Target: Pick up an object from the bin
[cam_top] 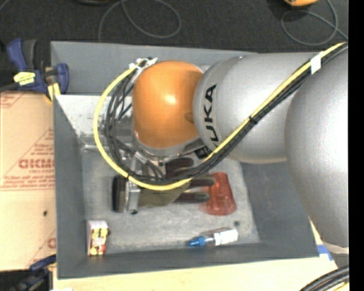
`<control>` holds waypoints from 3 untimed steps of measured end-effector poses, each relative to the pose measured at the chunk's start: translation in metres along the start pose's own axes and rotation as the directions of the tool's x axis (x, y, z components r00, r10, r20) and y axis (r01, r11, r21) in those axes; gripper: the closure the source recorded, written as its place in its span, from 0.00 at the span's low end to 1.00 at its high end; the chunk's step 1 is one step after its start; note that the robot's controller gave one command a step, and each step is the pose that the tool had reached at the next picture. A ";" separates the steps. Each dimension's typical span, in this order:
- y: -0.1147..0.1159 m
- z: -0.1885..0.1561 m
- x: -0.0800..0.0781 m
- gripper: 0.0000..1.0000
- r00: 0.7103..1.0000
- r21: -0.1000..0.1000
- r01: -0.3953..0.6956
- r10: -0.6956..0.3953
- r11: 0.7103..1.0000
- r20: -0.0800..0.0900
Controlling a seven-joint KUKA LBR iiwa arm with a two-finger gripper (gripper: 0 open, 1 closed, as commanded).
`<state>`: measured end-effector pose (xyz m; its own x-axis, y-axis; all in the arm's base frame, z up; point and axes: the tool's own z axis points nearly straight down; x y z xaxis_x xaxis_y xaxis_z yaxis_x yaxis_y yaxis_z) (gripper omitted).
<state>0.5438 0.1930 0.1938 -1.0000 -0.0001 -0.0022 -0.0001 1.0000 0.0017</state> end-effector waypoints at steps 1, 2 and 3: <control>-0.005 0.045 -0.001 0.00 0.999 -0.002 -0.043 0.043 0.999 0.005; -0.019 0.086 -0.030 0.00 0.999 0.000 0.047 -0.047 0.999 0.001; -0.030 0.110 -0.034 1.00 0.850 -0.005 -0.527 0.527 0.850 0.001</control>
Offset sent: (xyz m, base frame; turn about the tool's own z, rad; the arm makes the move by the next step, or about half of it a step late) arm 0.0625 -0.0349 -0.1159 -0.1803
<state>0.5779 0.1629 0.0840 -0.8500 0.5267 -0.0023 0.5267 0.8500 0.0076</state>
